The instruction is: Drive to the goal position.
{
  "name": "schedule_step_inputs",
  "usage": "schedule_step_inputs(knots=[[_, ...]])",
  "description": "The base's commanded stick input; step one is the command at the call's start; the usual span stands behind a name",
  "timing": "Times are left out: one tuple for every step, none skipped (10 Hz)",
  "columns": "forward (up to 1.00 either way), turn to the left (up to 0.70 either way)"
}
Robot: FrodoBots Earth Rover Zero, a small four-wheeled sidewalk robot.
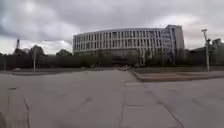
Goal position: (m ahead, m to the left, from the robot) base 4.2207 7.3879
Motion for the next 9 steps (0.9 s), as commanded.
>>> schedule_step_inputs(knots=[[1.00,0.00],[1.00,0.00],[1.00,0.00],[1.00,0.00],[1.00,0.00],[1.00,0.00],[1.00,0.00],[1.00,0.00],[1.00,0.00]])
